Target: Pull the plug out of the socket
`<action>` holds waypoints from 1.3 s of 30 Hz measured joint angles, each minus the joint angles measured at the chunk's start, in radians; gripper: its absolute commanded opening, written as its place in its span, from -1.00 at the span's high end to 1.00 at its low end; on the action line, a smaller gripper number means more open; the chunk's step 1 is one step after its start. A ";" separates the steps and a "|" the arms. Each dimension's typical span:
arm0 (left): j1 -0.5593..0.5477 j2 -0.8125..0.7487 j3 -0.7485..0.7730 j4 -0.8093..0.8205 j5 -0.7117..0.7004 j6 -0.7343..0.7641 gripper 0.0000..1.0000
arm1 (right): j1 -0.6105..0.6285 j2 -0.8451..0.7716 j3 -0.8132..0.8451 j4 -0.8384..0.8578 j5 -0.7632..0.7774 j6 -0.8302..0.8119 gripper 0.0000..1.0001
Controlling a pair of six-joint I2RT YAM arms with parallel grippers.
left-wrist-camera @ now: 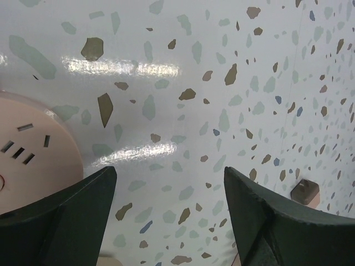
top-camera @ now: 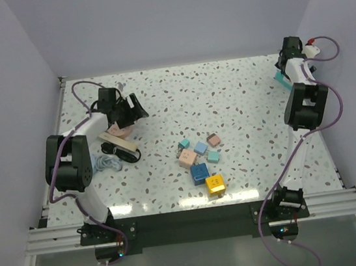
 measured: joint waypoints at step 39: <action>-0.005 -0.119 -0.197 0.142 0.087 -0.070 -0.18 | 0.296 -0.413 -0.517 -0.085 -0.418 -0.215 1.00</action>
